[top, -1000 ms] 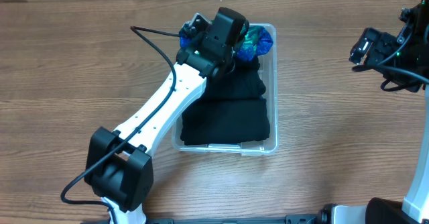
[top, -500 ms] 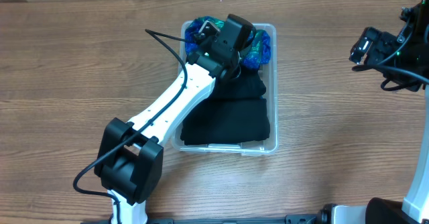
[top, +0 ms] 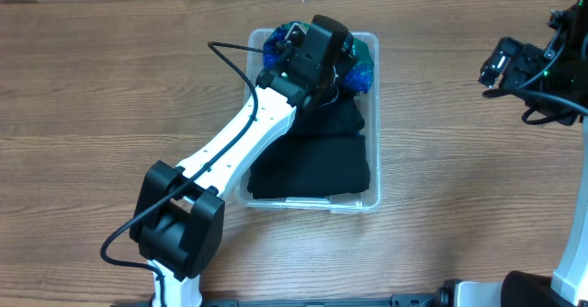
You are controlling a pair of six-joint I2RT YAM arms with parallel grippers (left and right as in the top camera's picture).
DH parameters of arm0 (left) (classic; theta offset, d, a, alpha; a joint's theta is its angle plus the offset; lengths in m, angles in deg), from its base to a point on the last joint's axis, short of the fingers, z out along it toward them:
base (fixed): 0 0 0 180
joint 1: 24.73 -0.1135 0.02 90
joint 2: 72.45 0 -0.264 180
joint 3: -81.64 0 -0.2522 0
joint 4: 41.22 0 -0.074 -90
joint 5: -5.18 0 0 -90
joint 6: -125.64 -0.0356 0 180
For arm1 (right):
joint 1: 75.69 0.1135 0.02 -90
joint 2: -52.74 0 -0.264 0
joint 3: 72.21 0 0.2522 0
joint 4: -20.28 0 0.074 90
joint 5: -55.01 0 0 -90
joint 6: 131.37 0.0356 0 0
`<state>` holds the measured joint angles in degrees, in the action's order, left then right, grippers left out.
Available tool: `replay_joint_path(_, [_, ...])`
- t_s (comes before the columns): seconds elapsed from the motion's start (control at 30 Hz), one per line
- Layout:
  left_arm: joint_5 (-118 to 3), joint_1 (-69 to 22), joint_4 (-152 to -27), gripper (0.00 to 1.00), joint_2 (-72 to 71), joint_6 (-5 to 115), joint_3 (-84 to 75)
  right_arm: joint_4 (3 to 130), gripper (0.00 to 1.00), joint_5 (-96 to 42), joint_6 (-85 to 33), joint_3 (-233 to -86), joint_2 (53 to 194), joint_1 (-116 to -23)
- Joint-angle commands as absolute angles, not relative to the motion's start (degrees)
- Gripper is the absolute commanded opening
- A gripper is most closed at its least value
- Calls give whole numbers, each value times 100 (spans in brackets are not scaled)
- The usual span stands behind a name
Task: Pack container
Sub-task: 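Lower the sparkly cloth into the container's top end and spread it flat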
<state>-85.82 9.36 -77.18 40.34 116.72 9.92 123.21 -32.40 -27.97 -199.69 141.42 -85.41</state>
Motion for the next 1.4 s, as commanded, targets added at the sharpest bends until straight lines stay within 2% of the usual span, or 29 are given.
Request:
replay_joint_path(0.0, [-8848,903,-7809,51,3409,11664,1084,12297,100,-3238,-2832,-19955,14157,-8545])
replay_joint_path(0.33, [-9185,905,-8369,65,2303,11644,1084,12292,100,-3238,-2829,-19955,14157,-8545])
replay_joint_path(0.4, [-9187,905,-8360,64,2165,11574,1084,12288,100,-3238,-2832,-19955,14157,-8545])
replay_joint_path(0.43, [-9194,905,-8332,62,2124,11541,1084,12288,100,-3238,-2832,-19955,14157,-8545])
replay_joint_path(0.47, [-9255,905,-8220,55,2082,11419,1084,12290,100,-3238,-2832,-19955,14157,-8545])
replay_joint_path(0.57, [-9268,883,-7731,40,2097,10398,1084,12288,100,-3238,-2832,-19955,14157,-8545])
replay_joint_path(0.6, [-9207,862,-7591,32,2119,9873,1084,12290,100,-3238,-2832,-19955,14157,-8545])
replay_joint_path(0.63, [-9170,842,-7528,17,2139,9493,1084,12288,100,-3238,-2832,-19955,14157,-8545])
replay_joint_path(0.67, [-9087,798,-7493,7,2165,8984,1084,12290,100,-3238,-2832,-19955,14157,-8545])
replay_joint_path(0.7, [-8945,733,-7538,4,2204,8411,1084,12290,100,-3238,-2832,-19955,14157,-8545])
replay_joint_path(1.03, [-6951,68,-8231,4,2773,5325,1084,12288,100,-3238,-2829,-19955,14157,-8545])
replay_joint_path(1.23, [-7015,81,-8596,4,3455,4602,1084,12292,100,-3238,-2832,-19955,14157,-8545])
replay_joint_path(1.37, [-7078,66,-9335,4,3986,4597,1082,12295,100,-3238,-2832,-19955,14157,-8545])
